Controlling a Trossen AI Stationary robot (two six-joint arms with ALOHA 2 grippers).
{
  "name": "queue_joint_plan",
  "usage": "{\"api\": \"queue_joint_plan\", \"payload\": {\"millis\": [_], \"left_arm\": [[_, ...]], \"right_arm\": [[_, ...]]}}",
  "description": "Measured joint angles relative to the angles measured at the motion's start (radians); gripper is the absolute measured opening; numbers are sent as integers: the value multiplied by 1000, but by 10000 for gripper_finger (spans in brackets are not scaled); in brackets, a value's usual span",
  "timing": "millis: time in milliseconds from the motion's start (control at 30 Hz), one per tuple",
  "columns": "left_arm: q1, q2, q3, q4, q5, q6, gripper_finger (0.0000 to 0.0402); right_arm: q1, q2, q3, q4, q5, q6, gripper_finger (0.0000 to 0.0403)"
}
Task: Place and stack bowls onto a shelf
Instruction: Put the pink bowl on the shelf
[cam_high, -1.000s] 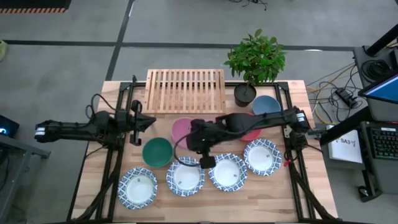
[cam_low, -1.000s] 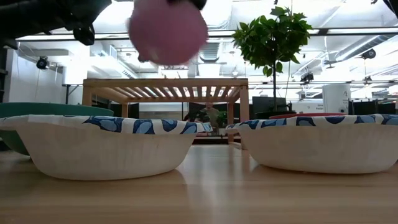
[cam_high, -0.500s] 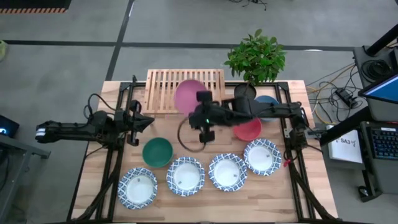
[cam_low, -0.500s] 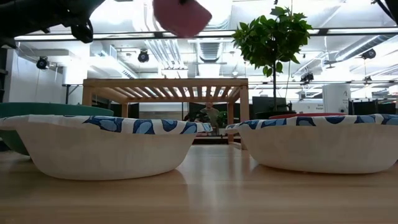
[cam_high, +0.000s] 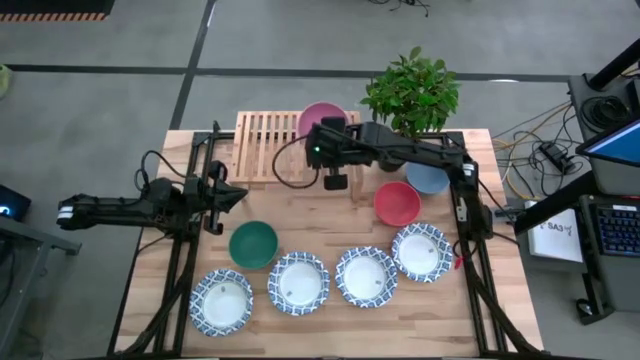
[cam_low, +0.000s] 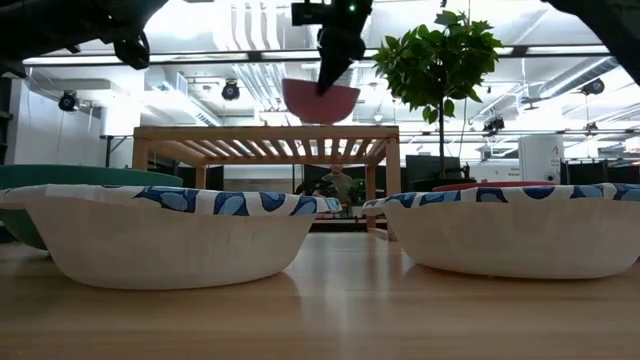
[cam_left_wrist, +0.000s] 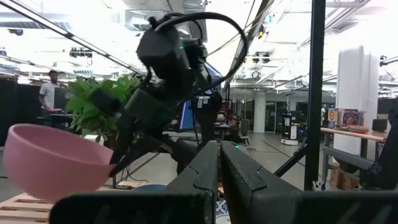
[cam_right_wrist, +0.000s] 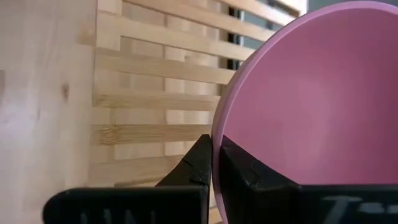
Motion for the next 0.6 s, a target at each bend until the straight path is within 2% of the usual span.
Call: {"api": "queue_joint_plan", "payload": {"millis": [600], "left_arm": [[0, 2, 0, -2, -1, 1, 0]], "right_arm": [[-28, 26, -3, -28, -24, 38, 18]]}}
